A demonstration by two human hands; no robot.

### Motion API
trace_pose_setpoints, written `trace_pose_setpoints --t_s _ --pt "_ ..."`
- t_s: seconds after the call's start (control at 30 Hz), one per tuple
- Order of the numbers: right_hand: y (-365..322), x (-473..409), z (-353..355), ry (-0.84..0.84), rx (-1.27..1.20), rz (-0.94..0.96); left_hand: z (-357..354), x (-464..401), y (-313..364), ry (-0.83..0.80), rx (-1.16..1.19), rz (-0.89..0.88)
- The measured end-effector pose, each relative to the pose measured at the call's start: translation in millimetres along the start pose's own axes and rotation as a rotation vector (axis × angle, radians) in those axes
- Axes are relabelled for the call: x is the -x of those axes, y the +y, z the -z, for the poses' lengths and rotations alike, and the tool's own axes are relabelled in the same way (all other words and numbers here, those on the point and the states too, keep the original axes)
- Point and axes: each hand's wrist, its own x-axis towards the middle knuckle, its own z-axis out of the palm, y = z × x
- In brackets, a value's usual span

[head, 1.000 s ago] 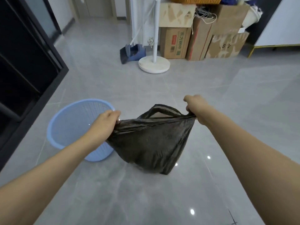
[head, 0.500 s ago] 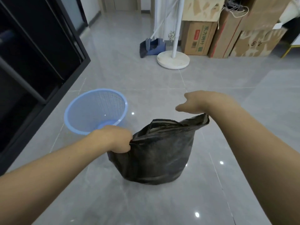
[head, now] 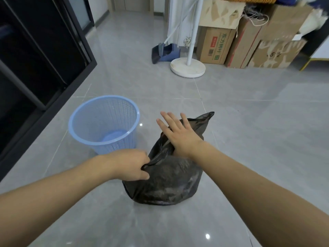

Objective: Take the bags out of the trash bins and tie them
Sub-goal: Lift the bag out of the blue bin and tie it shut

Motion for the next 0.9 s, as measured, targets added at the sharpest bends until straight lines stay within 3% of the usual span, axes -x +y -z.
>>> trace_pose_setpoints --t_s 0.1,0.2,0.37,0.47,0.63,0.77,0.9 --pt "-3.2 -10.6 -1.5 -0.06 0.007 0.118 -14.7 8.3 -6.2 0.097 -0.065 -0.06" --pt "-7.5 -14.3 0.6 -0.259 -0.09 0.056 -27.4 12.7 -14.3 0.19 -0.07 0.022" --pt "-16.5 -22.0 3.0 -0.441 -0.233 -0.029 -35.6 14.3 -27.8 -0.049 0.0 0.286" --pt "-26.6 -27.8 11.3 -0.43 -0.166 -0.034 -35.4 14.1 -30.8 -0.072 -0.024 0.382" --pt "-42.9 -28.2 22.9 -0.444 0.133 -0.076 -38.9 -8.7 -16.6 0.096 0.117 0.33" --pt "-45.7 -21.0 19.0 -0.582 0.25 -0.244 -59.3 -23.4 -5.0 -0.032 0.353 0.379" --pt "-36.9 -9.1 13.5 -0.717 0.305 -0.367 -71.7 -21.8 -2.5 -0.06 0.293 0.444"
